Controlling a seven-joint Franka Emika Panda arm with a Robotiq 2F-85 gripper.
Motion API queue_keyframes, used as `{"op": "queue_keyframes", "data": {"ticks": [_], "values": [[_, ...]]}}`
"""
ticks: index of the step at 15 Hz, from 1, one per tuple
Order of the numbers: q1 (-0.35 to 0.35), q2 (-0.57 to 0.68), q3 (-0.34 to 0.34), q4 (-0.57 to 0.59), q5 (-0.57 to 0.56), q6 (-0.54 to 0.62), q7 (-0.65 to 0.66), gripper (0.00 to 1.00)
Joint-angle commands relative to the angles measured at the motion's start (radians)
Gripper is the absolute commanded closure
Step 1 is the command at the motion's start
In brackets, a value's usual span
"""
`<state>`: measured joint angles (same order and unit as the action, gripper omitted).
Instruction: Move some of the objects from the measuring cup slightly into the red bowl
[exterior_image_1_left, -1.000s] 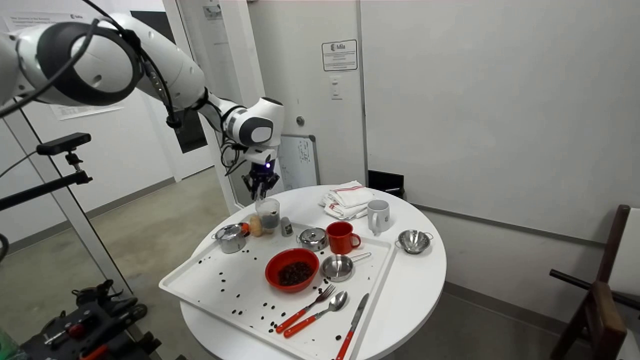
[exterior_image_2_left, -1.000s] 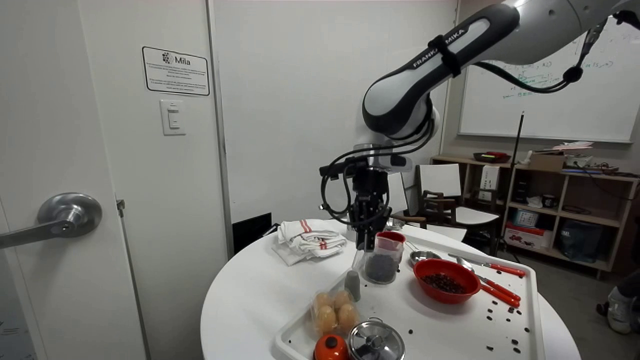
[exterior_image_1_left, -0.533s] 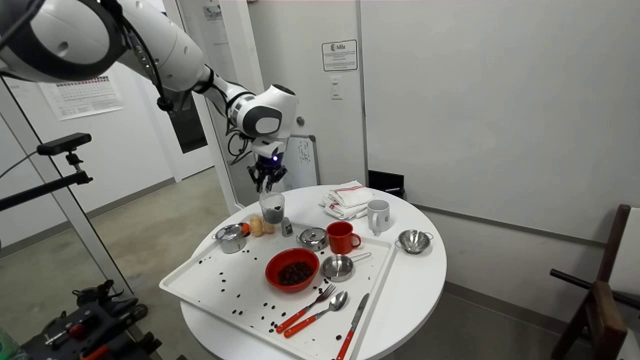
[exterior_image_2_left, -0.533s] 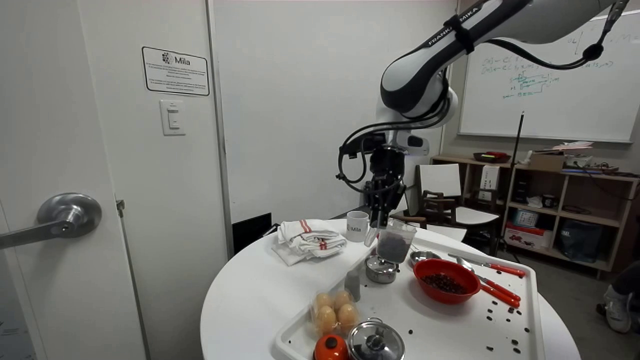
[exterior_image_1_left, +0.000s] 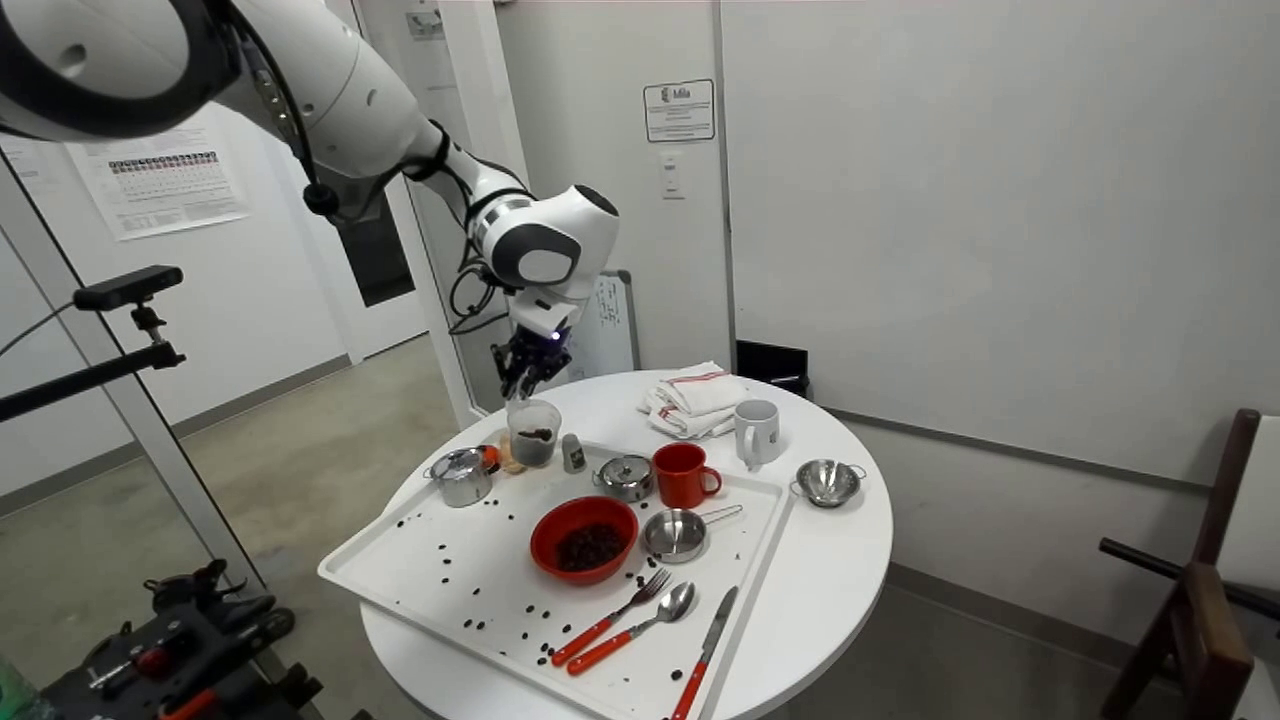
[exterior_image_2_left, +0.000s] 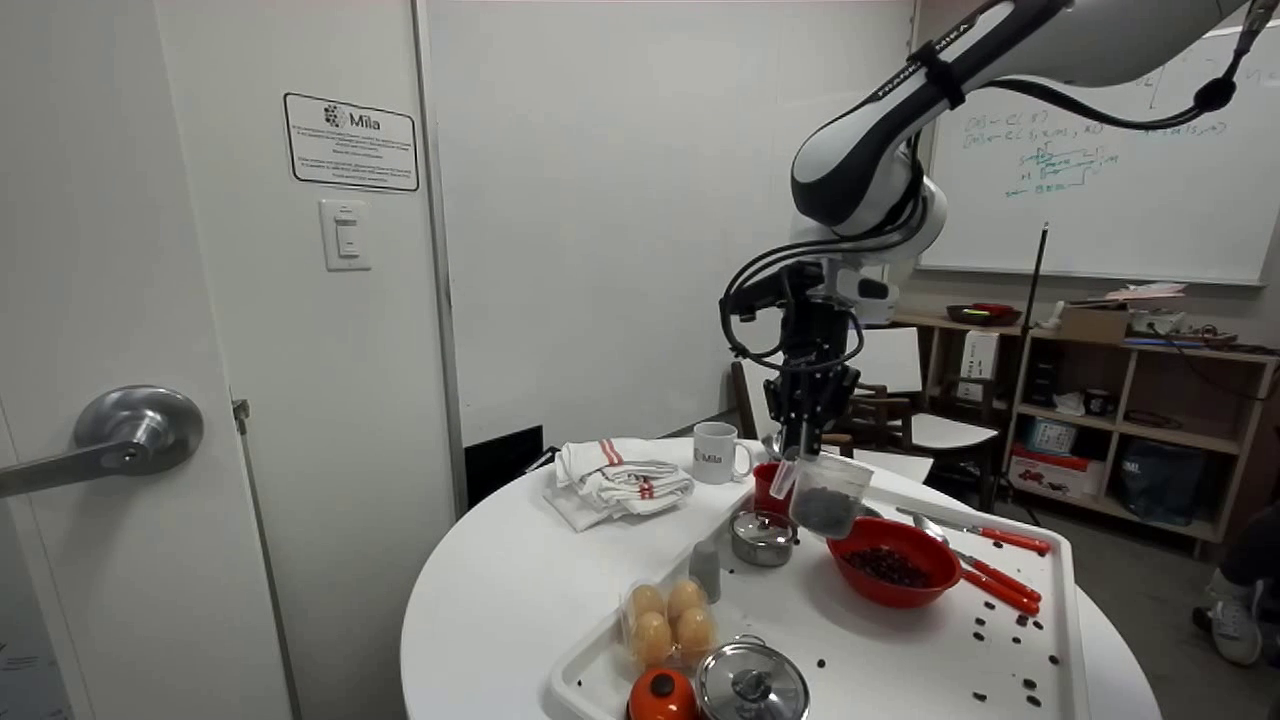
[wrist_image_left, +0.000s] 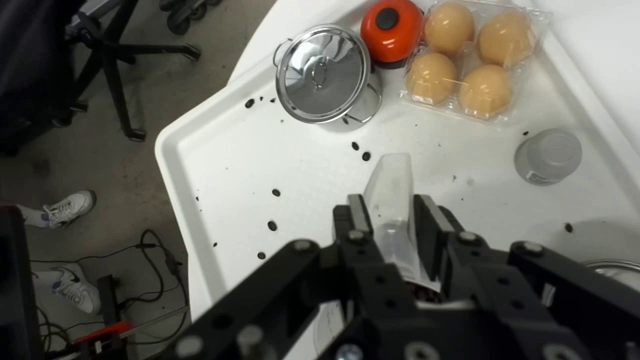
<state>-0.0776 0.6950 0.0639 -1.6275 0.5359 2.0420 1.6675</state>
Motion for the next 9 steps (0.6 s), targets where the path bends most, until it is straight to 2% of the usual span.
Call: {"op": "queue_keyframes", "data": {"ticks": [1, 9], "values": [[-0.048, -0.042, 0.011, -0.066, 0.09, -0.071, -0.145, 0.9], [-0.096, -0.031, -0.048, -0.103, 0.2, -0.213, -0.335, 0.9]]}}
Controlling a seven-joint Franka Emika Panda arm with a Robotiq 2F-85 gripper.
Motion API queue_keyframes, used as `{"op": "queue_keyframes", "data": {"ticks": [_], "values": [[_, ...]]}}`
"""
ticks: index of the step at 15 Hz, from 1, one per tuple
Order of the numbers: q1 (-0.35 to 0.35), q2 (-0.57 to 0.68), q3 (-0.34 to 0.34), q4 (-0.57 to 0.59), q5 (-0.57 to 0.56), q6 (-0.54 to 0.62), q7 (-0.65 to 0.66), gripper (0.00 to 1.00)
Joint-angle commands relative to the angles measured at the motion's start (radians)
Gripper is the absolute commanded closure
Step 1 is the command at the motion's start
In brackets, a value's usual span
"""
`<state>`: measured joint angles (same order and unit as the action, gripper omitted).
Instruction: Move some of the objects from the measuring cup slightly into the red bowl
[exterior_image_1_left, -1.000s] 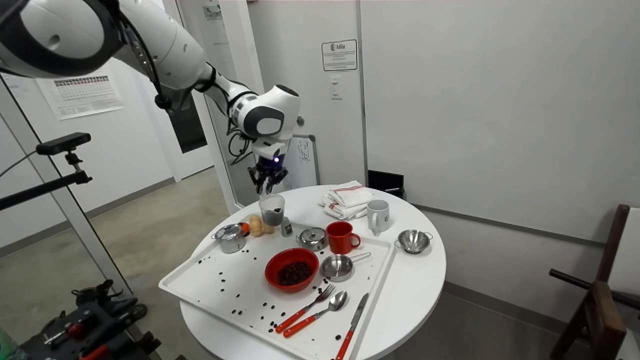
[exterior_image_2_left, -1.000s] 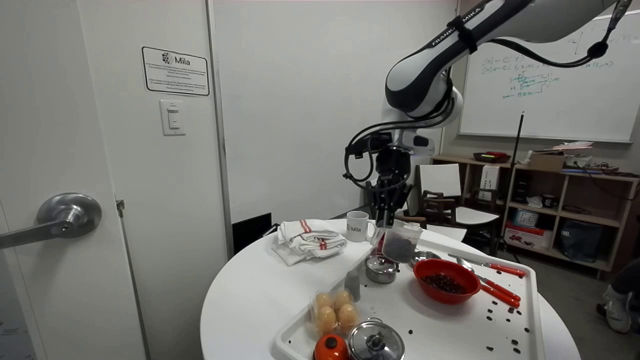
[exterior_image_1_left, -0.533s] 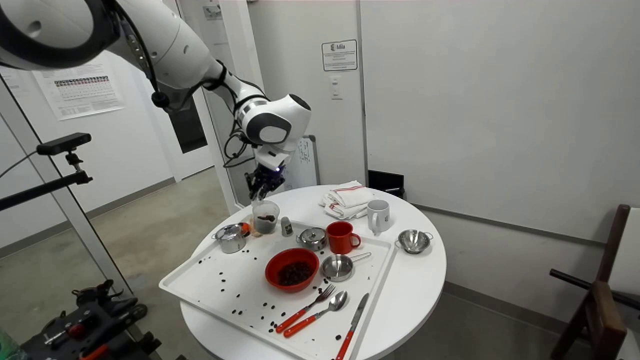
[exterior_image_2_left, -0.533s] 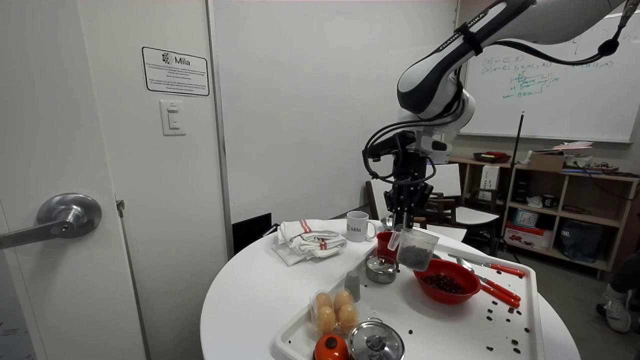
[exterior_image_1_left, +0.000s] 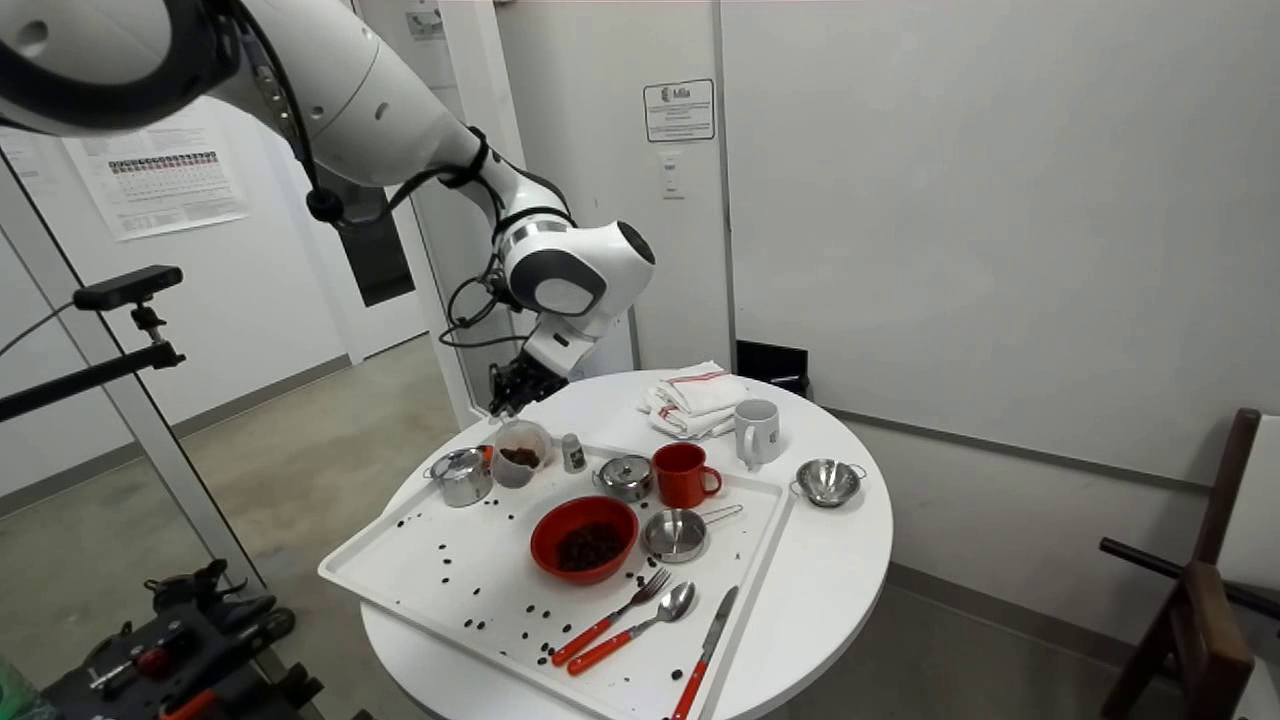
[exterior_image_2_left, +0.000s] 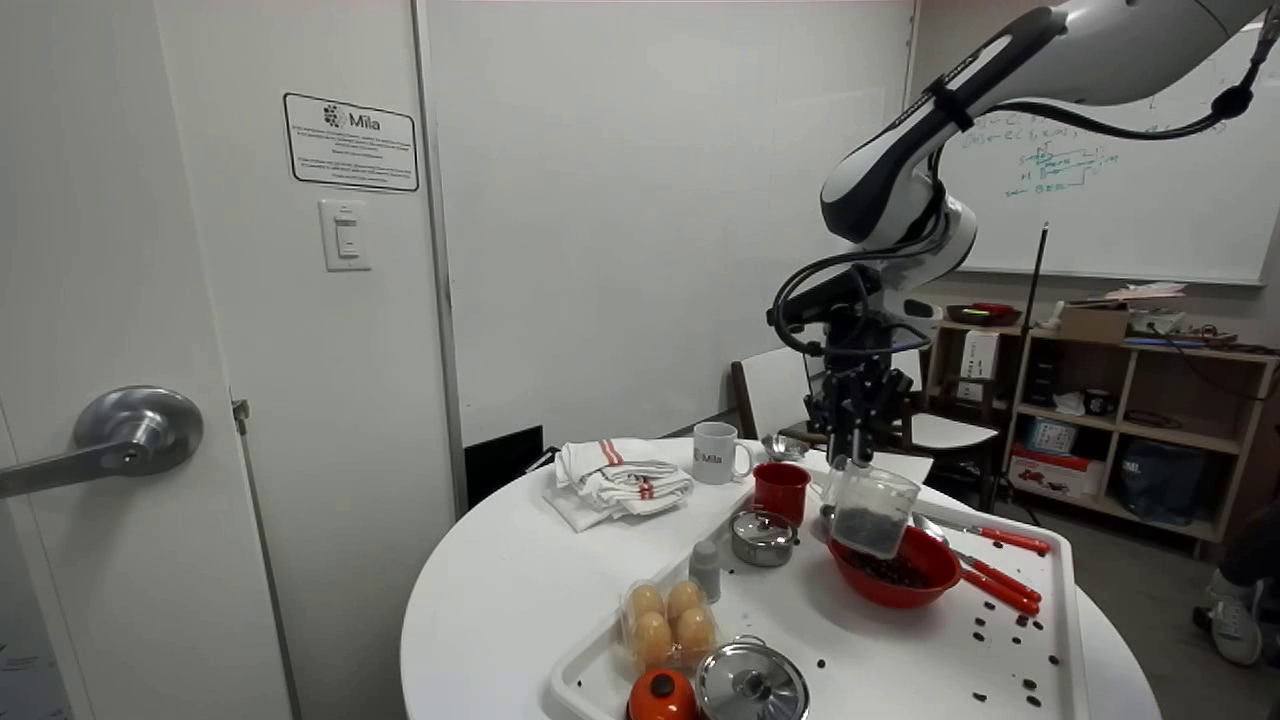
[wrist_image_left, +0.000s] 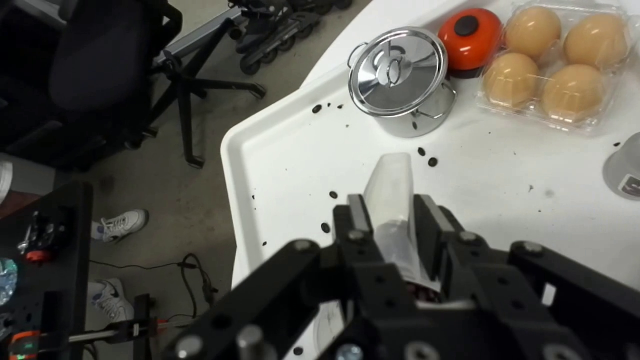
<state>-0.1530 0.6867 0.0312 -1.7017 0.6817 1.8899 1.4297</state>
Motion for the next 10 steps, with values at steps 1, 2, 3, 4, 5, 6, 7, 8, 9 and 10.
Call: {"op": "queue_keyframes", "data": {"ticks": [1, 2, 3, 4, 5, 6, 7, 8, 9, 10], "values": [[-0.029, -0.016, -0.018, -0.024, 0.066, -0.09, -0.139, 0.9], [-0.043, -0.009, -0.019, -0.017, 0.086, -0.119, -0.183, 0.9], [-0.053, -0.005, -0.022, -0.013, 0.105, -0.148, -0.222, 0.9], [-0.064, -0.001, -0.027, -0.011, 0.128, -0.179, -0.261, 0.9], [-0.069, 0.0, -0.034, -0.012, 0.147, -0.204, -0.292, 0.9], [-0.076, 0.0, -0.041, -0.015, 0.166, -0.232, -0.326, 0.9], [-0.08, 0.001, -0.05, -0.015, 0.18, -0.257, -0.354, 0.9], [-0.083, 0.002, -0.058, -0.016, 0.198, -0.28, -0.379, 0.9], [-0.085, 0.003, -0.066, -0.018, 0.216, -0.299, -0.396, 0.9], [-0.087, 0.005, -0.072, -0.018, 0.237, -0.317, -0.417, 0.9]]}}
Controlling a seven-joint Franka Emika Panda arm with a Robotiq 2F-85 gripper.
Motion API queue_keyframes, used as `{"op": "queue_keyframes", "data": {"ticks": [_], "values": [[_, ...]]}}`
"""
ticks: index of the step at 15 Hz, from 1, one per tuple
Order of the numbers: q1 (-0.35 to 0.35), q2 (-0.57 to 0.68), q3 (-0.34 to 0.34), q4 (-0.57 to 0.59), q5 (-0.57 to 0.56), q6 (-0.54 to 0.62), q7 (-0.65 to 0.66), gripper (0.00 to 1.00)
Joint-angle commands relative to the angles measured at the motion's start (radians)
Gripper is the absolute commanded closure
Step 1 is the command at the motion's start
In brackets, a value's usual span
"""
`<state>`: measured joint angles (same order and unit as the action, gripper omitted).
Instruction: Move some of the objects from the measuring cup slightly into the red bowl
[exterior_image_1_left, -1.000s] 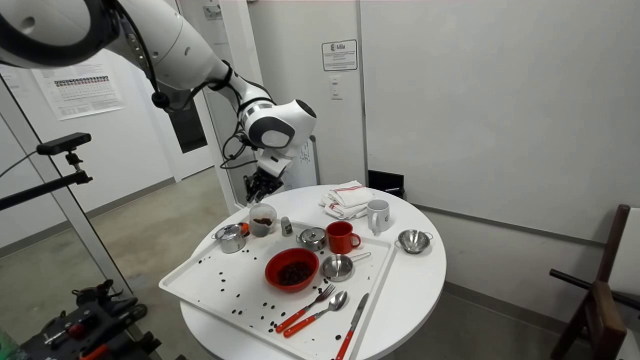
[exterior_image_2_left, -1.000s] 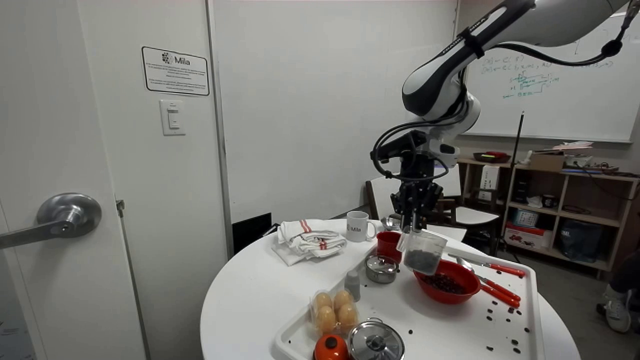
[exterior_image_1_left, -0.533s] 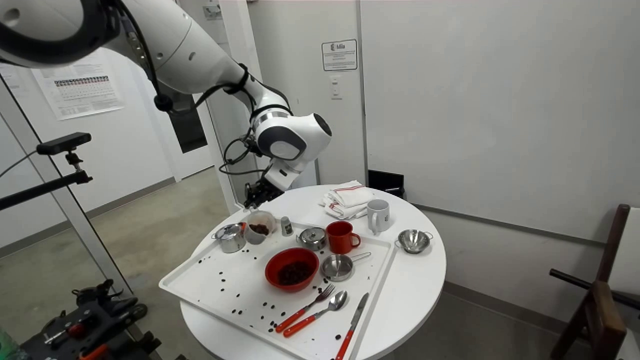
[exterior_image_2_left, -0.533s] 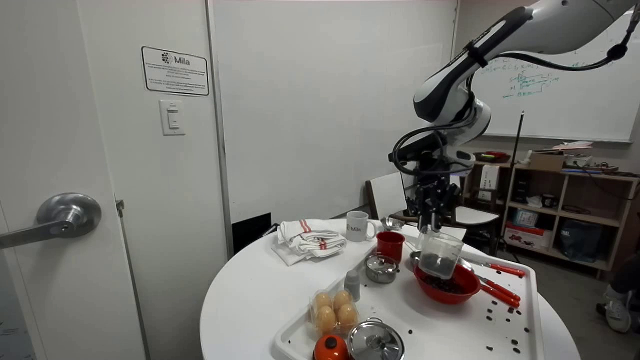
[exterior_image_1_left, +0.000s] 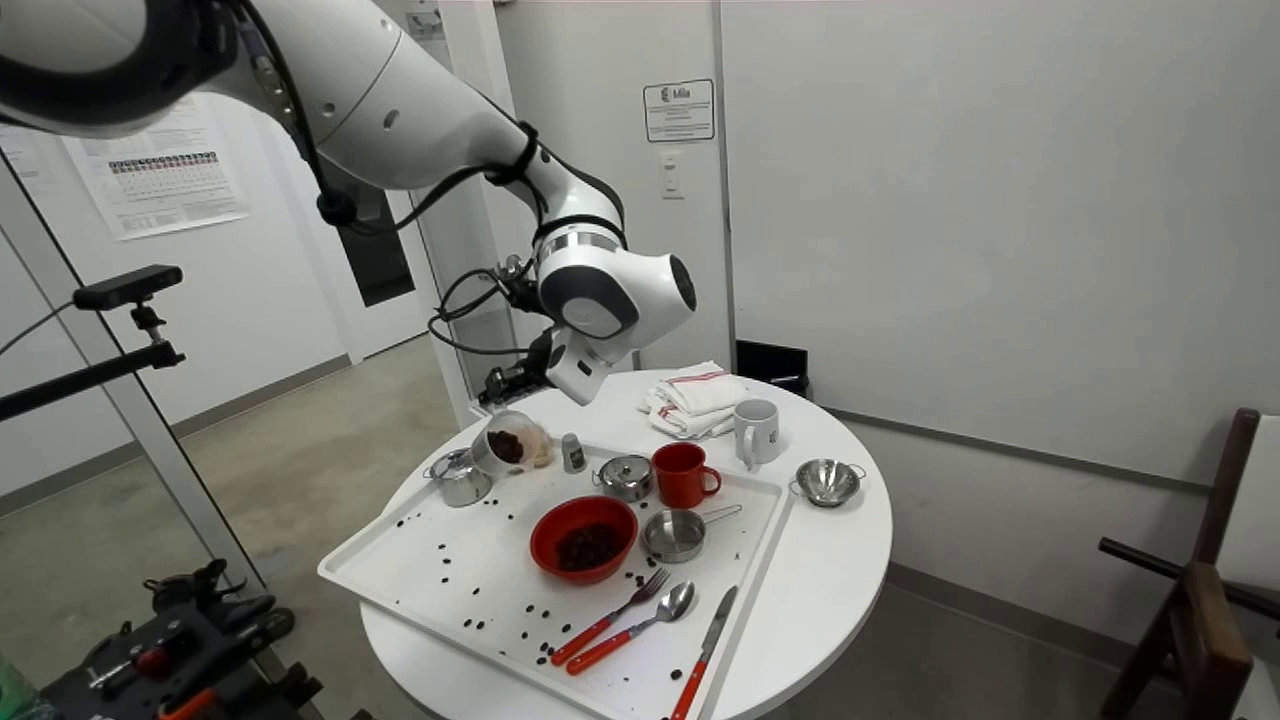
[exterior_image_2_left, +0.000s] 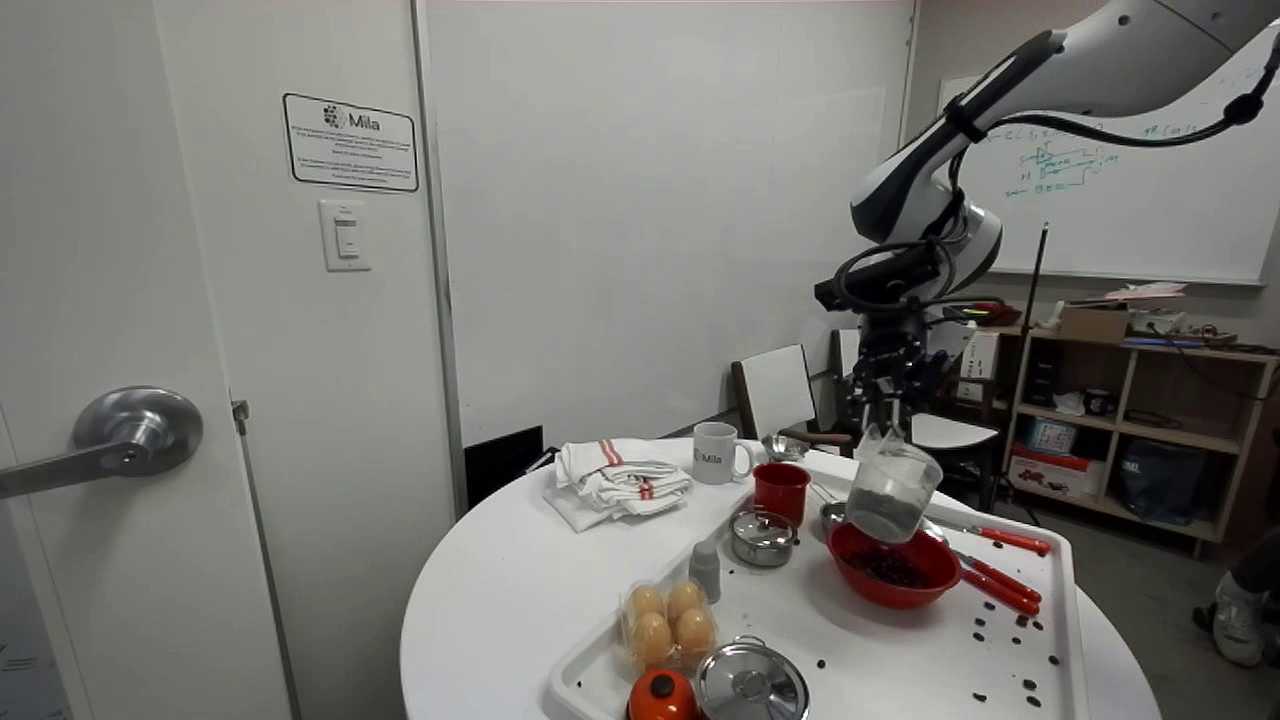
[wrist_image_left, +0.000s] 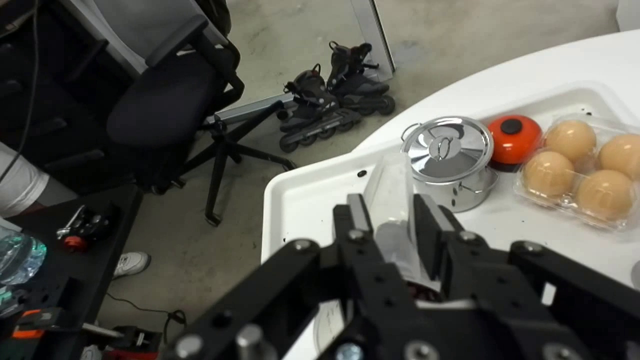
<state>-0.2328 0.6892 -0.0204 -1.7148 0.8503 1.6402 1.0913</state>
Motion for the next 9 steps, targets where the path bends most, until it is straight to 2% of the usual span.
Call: {"op": "queue_keyframes", "data": {"ticks": [1, 9], "values": [[-0.008, 0.004, -0.027, -0.006, 0.092, -0.082, -0.098, 0.9], [-0.003, 0.022, -0.053, -0.016, 0.286, -0.146, -0.191, 0.9]]}}
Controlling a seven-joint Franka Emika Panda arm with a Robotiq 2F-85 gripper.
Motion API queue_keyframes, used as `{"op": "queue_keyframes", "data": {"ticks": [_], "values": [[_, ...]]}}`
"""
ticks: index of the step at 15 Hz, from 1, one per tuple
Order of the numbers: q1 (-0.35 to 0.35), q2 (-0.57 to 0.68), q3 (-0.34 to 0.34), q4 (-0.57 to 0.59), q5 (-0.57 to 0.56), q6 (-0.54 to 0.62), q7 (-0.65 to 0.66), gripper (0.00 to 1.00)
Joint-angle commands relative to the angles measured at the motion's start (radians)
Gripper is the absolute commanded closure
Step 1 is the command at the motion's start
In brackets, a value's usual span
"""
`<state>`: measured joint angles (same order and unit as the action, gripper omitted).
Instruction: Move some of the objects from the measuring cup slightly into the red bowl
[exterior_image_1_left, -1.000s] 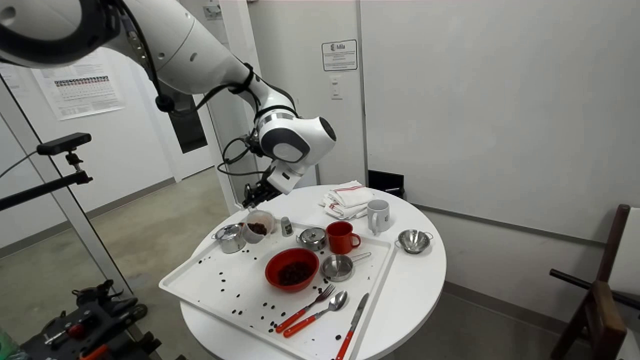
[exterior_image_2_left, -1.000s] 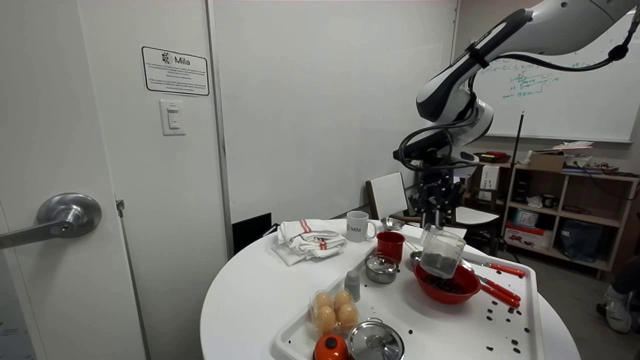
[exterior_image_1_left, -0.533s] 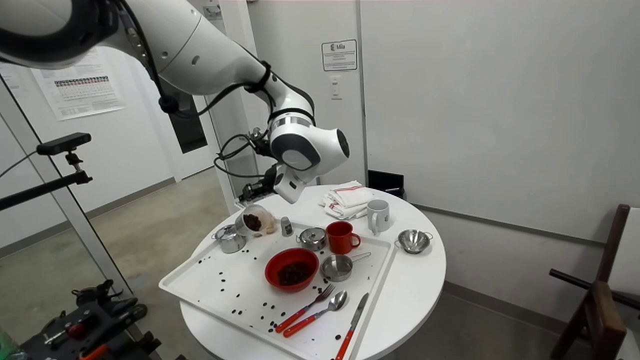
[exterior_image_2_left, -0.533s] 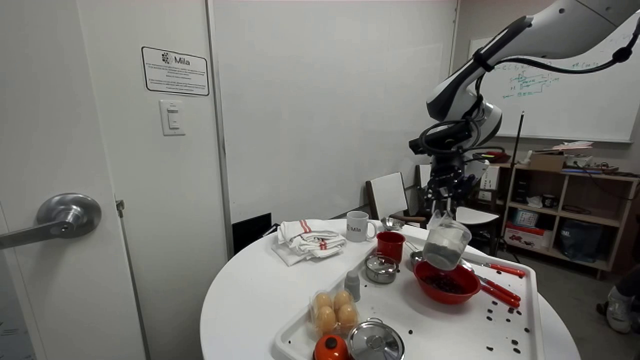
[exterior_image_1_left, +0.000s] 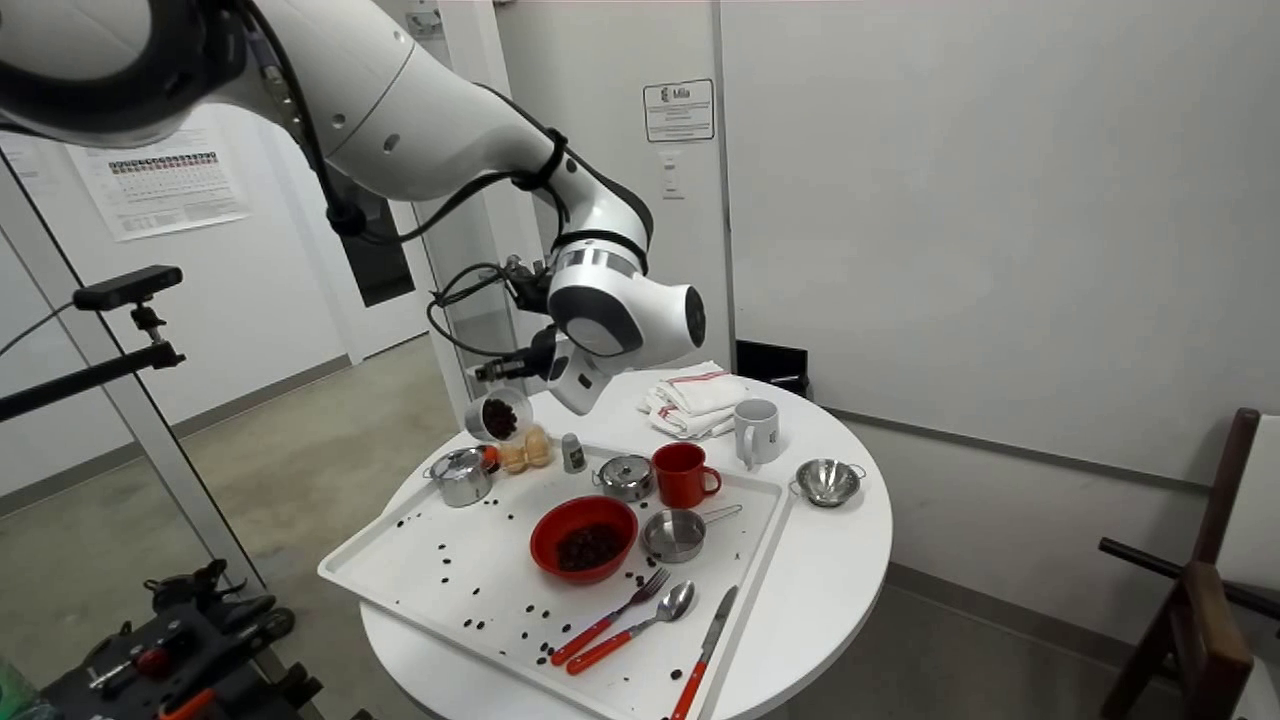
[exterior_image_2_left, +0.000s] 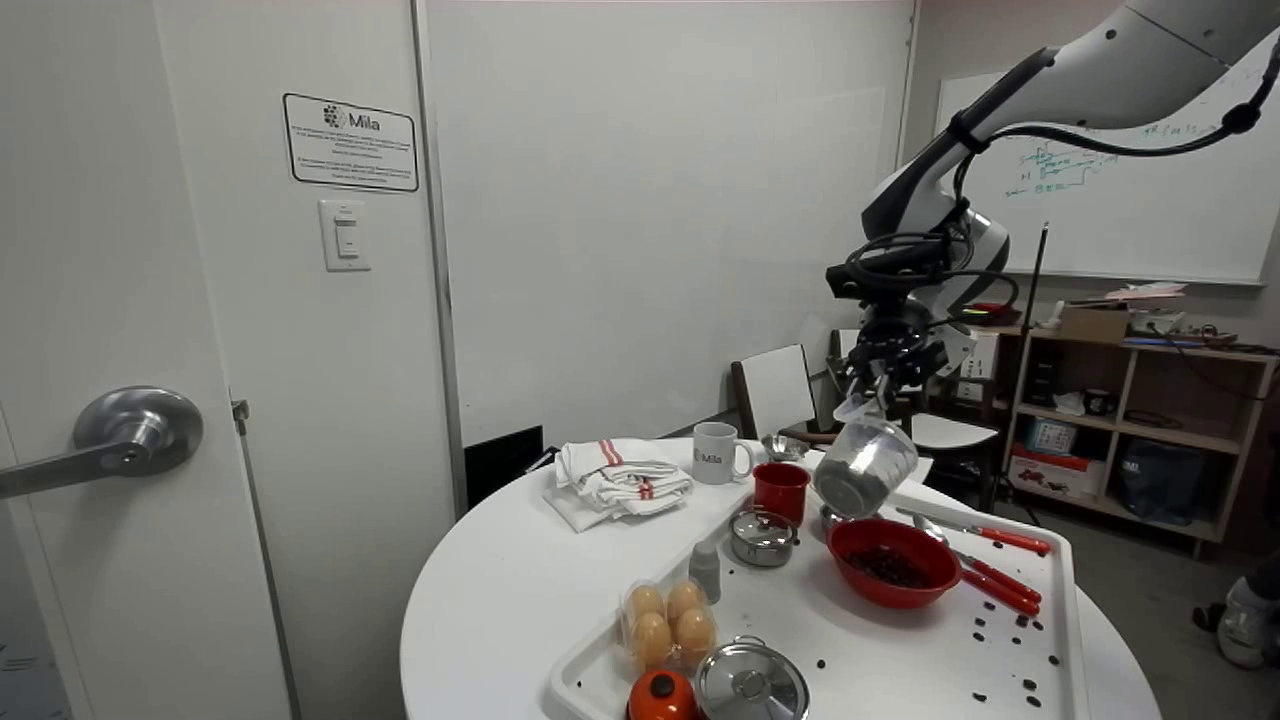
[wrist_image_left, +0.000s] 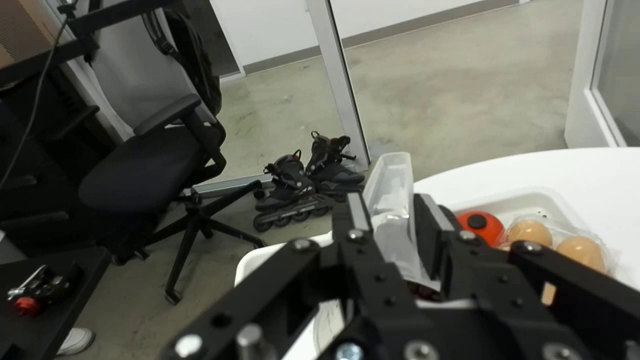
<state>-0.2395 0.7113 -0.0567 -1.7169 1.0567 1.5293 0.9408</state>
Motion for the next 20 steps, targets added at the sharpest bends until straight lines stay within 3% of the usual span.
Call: {"op": "queue_keyframes", "data": {"ticks": [1, 7, 20], "values": [[0.005, 0.001, -0.019, -0.016, 0.1, -0.037, -0.04, 0.9], [0.019, -0.004, -0.039, -0.038, 0.181, -0.019, -0.021, 0.9], [0.058, -0.02, -0.09, -0.076, 0.187, 0.045, 0.073, 0.9]]}}
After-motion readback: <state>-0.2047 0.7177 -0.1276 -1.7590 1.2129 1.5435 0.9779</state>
